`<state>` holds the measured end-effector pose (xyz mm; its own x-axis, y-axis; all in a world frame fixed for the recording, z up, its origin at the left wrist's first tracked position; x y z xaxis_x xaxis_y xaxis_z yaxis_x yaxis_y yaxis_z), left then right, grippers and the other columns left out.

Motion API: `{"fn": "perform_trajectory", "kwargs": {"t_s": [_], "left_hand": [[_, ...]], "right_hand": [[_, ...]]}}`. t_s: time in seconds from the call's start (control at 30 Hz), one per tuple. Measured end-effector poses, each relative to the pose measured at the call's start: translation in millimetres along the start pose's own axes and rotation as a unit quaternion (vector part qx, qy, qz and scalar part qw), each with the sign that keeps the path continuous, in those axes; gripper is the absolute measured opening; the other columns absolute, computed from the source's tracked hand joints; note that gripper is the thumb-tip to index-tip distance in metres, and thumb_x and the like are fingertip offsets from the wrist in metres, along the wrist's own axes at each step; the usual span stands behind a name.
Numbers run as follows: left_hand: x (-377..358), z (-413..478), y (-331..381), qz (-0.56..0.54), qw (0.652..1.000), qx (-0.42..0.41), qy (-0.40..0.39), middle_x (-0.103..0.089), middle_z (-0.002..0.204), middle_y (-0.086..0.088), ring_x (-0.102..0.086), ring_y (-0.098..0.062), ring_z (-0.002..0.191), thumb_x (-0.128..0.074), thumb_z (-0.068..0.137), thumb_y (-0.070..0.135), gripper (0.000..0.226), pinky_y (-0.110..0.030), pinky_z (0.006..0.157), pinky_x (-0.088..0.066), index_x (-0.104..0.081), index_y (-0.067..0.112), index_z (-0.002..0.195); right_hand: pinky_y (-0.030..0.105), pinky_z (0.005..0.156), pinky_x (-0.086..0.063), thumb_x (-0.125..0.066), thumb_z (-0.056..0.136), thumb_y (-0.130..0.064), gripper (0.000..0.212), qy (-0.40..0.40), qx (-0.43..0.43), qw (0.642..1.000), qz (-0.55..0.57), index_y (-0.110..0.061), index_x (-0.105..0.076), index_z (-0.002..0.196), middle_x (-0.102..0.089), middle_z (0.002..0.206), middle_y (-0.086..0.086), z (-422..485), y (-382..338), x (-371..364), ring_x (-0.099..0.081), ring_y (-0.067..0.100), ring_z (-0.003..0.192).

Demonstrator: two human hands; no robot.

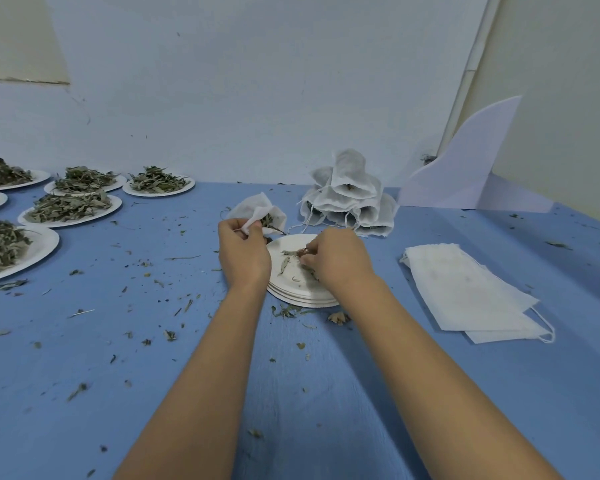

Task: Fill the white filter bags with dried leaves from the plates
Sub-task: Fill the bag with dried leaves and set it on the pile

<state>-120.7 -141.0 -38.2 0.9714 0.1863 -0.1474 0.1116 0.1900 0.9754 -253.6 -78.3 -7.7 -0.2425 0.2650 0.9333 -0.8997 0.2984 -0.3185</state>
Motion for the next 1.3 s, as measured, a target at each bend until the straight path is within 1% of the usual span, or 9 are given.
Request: {"fn": "perform_trajectory", "kwargs": {"t_s": [0.1, 0.27, 0.37, 0.47, 0.53, 0.7, 0.8, 1.0, 1.3], "left_hand": [[-1, 0, 0, -0.003, 1.0, -0.001, -0.004, -0.057, 0.082, 0.006, -0.064, -0.025, 0.094, -0.052, 0.096, 0.017, 0.008, -0.033, 0.078, -0.049, -0.044, 0.019, 0.095], [-1, -1, 0, -0.007, 1.0, -0.006, -0.007, -0.058, 0.082, 0.007, -0.065, -0.025, 0.093, -0.052, 0.096, 0.017, 0.008, -0.032, 0.076, -0.049, -0.045, 0.019, 0.095], [-1, -3, 1, -0.004, 1.0, -0.006, -0.011, -0.058, 0.083, 0.007, -0.065, -0.024, 0.093, -0.052, 0.096, 0.017, 0.007, -0.034, 0.079, -0.05, -0.045, 0.018, 0.097], [-3, -5, 3, -0.003, 1.0, -0.005, -0.019, -0.059, 0.081, 0.006, -0.065, -0.021, 0.09, -0.053, 0.096, 0.016, 0.006, -0.034, 0.08, -0.051, -0.047, 0.019, 0.096], [-3, -7, 6, 0.018, 0.999, -0.018, -0.022, -0.059, 0.08, 0.006, -0.063, -0.018, 0.088, -0.053, 0.095, 0.018, 0.006, -0.028, 0.074, -0.049, -0.048, 0.021, 0.096], [-2, -9, 10, 0.054, 0.997, -0.041, -0.029, -0.059, 0.079, 0.005, -0.059, -0.011, 0.081, -0.055, 0.095, 0.021, 0.006, -0.011, 0.059, -0.04, -0.054, 0.018, 0.1], [-4, -12, 13, 0.07, 0.996, -0.048, -0.035, -0.062, 0.083, 0.003, -0.057, -0.008, 0.076, -0.057, 0.094, 0.023, 0.012, -0.004, 0.054, -0.039, -0.058, 0.016, 0.104], [-11, -19, 20, 0.04, 0.994, -0.061, -0.083, -0.065, 0.081, 0.006, -0.063, -0.009, 0.08, -0.063, 0.089, 0.024, 0.012, -0.021, 0.071, -0.05, -0.059, 0.031, 0.081], [-26, -34, 35, 0.1, 0.962, -0.174, -0.188, -0.061, 0.073, 0.015, -0.052, 0.009, 0.067, -0.061, 0.083, 0.005, 0.022, -0.004, 0.06, -0.039, -0.062, 0.025, 0.075]], "right_hand": [[0.023, 0.048, -0.026, -0.055, 0.091, -0.008, 0.017, 0.003, 0.014, 0.999, -0.031, -0.006, -0.068, 0.103, -0.06, 0.095, 0.017, -4, -7, -4, -0.046, 0.023, 0.077], [0.027, 0.053, -0.025, -0.046, 0.087, 0.004, 0.018, 0.025, 0.033, 0.997, -0.069, -0.004, -0.062, 0.087, -0.044, 0.079, 0.01, -13, -13, -2, -0.038, 0.025, 0.071], [0.03, 0.05, -0.021, -0.044, 0.083, 0.007, 0.029, 0.029, 0.035, 0.995, -0.086, -0.006, -0.036, 0.059, -0.031, 0.062, 0.005, -14, -13, -5, -0.036, 0.024, 0.065], [0.032, 0.056, -0.029, -0.046, 0.084, 0.005, 0.017, 0.054, 0.039, 0.996, -0.057, 0.0, -0.059, 0.075, -0.046, 0.066, 0.009, -11, -10, -4, -0.041, 0.026, 0.068], [0.035, 0.063, -0.045, -0.048, 0.084, 0.004, 0.027, 0.069, 0.032, 0.997, 0.012, -0.002, -0.071, 0.097, -0.066, 0.084, 0.015, -7, -2, 1, -0.056, 0.028, 0.074], [0.01, 0.062, -0.047, -0.072, 0.079, -0.007, 0.015, 0.104, -0.054, 0.926, 0.36, -0.012, -0.077, 0.092, -0.073, 0.08, 0.001, 1, 27, 25, -0.06, 0.006, 0.067], [0.025, 0.073, -0.054, -0.076, 0.076, -0.005, 0.013, 0.021, -0.076, 0.863, 0.499, -0.013, -0.075, 0.087, -0.073, 0.08, 0.005, 1, 27, 22, -0.065, 0.012, 0.071], [0.016, 0.056, -0.053, -0.075, 0.075, -0.001, 0.014, -0.037, -0.066, 0.855, 0.513, -0.015, -0.074, 0.074, -0.07, 0.065, -0.001, -2, 18, 16, -0.063, 0.008, 0.057], [0.025, 0.067, -0.056, -0.071, 0.079, 0.001, 0.016, 0.023, -0.128, 0.808, 0.574, -0.012, -0.07, 0.07, -0.066, 0.068, 0.005, 3, 32, 14, -0.062, 0.015, 0.064]]}}
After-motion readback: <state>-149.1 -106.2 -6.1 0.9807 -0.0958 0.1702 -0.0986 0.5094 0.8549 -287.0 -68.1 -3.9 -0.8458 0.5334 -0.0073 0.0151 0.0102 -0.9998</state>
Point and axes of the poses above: each hand's wrist, its own z-axis towards the middle knuckle, its own x-axis out of the back of the hand, y = z × x, the point moved 6 cm from there along z, towards the middle knuckle
